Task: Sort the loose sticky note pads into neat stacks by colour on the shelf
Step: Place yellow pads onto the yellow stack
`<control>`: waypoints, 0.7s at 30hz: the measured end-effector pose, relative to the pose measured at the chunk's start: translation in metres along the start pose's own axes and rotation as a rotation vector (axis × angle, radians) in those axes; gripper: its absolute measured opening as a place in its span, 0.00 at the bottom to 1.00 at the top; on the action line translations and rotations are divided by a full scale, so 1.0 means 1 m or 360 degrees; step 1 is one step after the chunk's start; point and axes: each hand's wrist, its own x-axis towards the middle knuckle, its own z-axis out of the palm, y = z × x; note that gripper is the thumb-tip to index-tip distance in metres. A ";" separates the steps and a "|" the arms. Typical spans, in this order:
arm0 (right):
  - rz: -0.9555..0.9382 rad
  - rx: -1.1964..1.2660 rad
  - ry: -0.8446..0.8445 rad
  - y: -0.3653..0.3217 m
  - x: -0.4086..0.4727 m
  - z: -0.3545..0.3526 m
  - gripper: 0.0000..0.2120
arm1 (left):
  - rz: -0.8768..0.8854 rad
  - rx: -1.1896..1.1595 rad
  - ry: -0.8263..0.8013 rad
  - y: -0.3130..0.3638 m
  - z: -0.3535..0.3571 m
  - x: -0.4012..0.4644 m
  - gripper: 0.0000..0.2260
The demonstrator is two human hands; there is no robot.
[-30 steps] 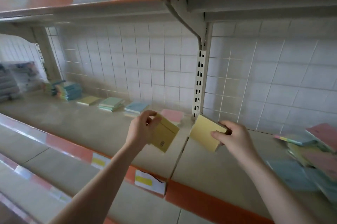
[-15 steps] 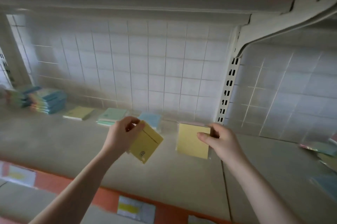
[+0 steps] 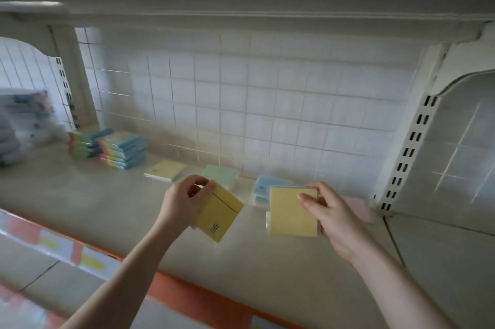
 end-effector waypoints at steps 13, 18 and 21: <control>0.0228 0.0435 0.0146 -0.048 0.089 0.231 0.09 | 0.0006 0.0123 -0.0207 -0.120 -0.171 0.118 0.03; 0.0257 0.0304 0.0264 -0.055 0.123 0.279 0.08 | -0.0044 0.0112 -0.0265 -0.138 -0.195 0.142 0.05; 0.0325 0.0278 0.0304 -0.048 0.143 0.297 0.09 | -0.0078 0.0066 -0.0283 -0.146 -0.197 0.144 0.05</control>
